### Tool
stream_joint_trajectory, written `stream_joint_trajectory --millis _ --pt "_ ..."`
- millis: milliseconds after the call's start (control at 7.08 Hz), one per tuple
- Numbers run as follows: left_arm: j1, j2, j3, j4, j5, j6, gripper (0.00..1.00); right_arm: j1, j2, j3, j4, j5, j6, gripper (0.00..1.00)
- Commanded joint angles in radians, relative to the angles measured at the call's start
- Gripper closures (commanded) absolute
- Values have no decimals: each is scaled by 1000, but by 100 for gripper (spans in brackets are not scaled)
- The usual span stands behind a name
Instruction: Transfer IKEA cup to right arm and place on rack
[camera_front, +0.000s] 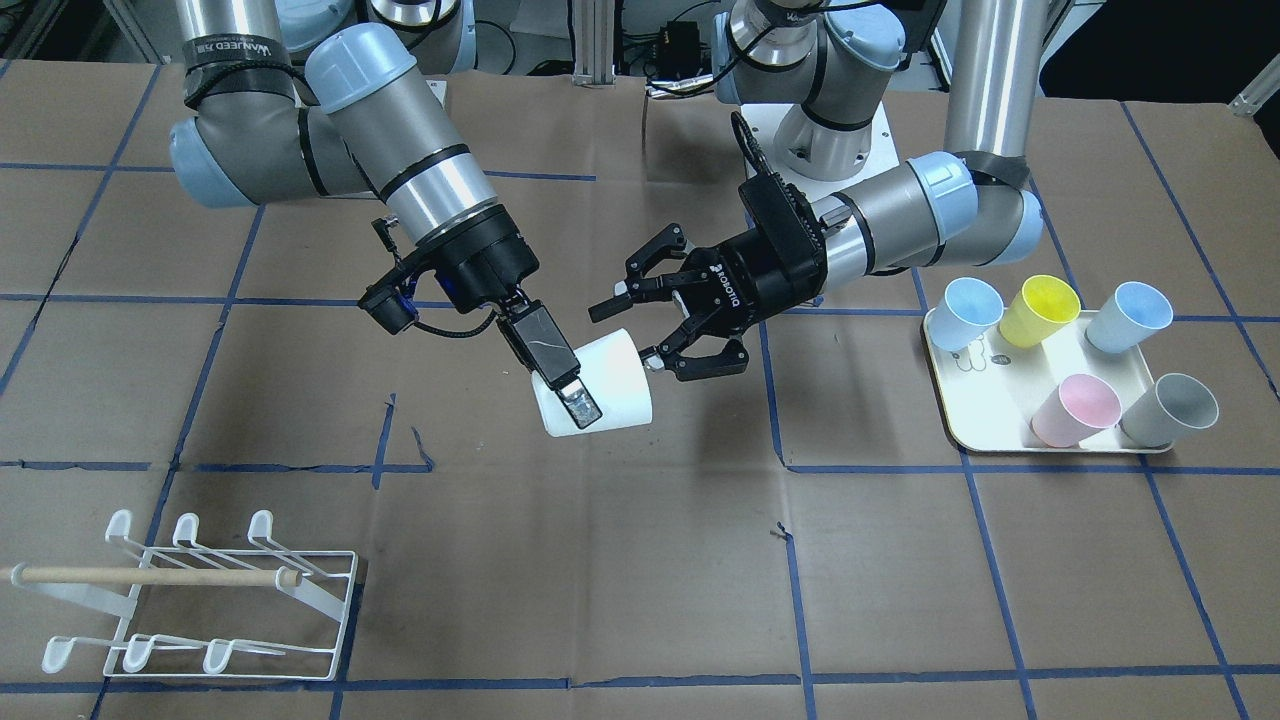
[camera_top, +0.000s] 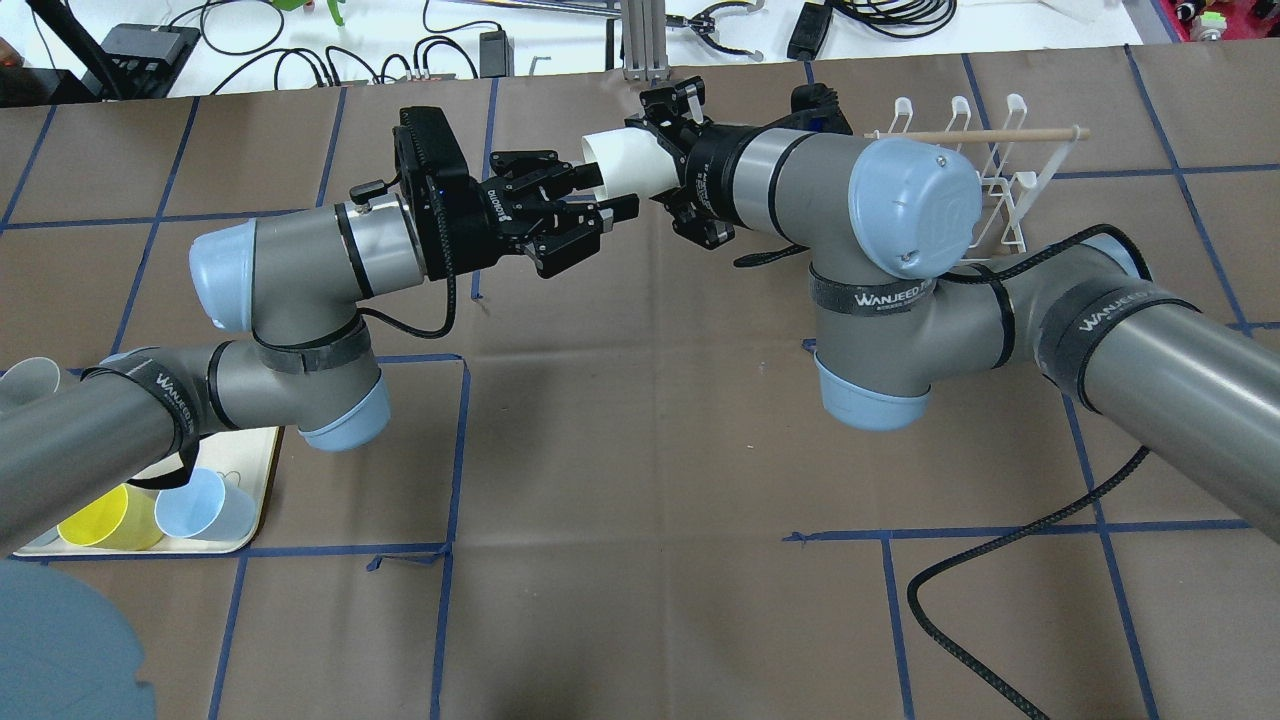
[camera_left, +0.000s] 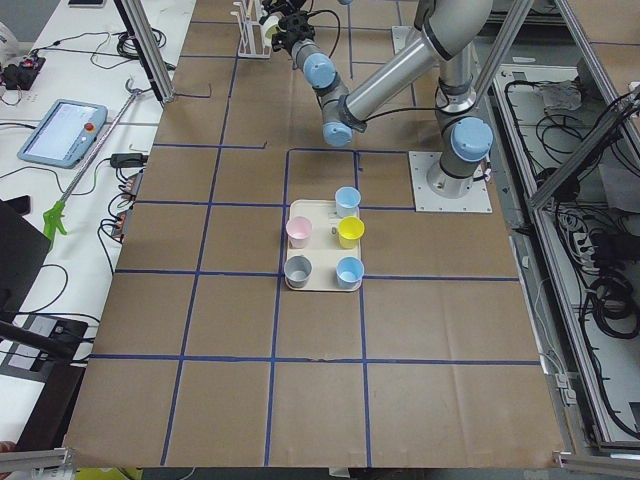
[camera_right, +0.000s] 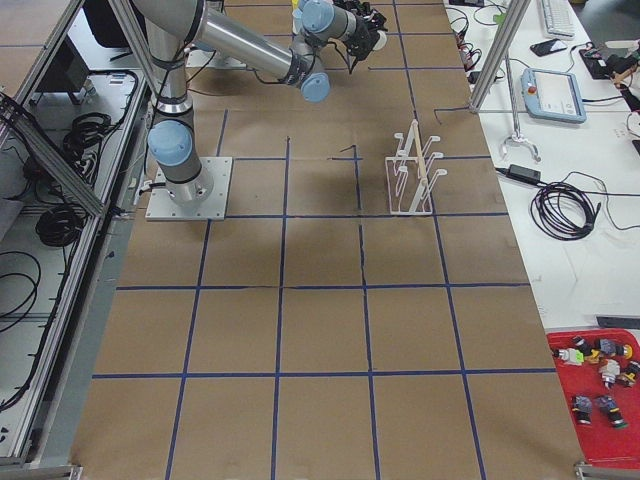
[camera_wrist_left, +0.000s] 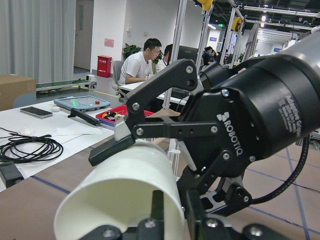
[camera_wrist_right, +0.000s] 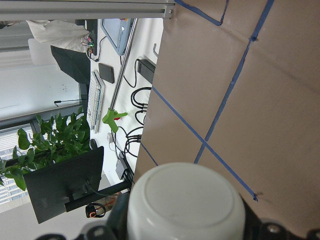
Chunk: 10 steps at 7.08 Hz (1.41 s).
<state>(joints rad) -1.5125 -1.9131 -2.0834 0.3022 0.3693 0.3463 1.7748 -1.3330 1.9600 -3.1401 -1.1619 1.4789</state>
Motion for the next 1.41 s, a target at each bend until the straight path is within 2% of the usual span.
stream_joint_trajectory --millis 0,283,424,707,848,989,1130,1272 --pt "3 11 -3 0 -1 -9 5 0 0 -1 -2 -1 0 53" --pt "93 19 -7 6 -19 -12 2 -1 2 -4 -2 -5 -5 53" --pt "147 17 -10 11 -71 -13 2 -9 3 -4 -2 -5 -6 53" --pt "216 2 -3 8 -63 -15 2 -64 3 -19 -8 2 -62 57" --pt "218 -3 6 5 67 -30 2 -115 3 -23 -9 2 -188 58" --pt "206 0 9 -1 274 -62 2 -151 2 -23 -11 -2 -338 61" --pt "186 -20 35 -18 401 -96 2 -184 3 -21 -11 -8 -502 64" --pt "145 2 80 -179 530 -99 1 -211 3 -21 -11 -13 -676 66"
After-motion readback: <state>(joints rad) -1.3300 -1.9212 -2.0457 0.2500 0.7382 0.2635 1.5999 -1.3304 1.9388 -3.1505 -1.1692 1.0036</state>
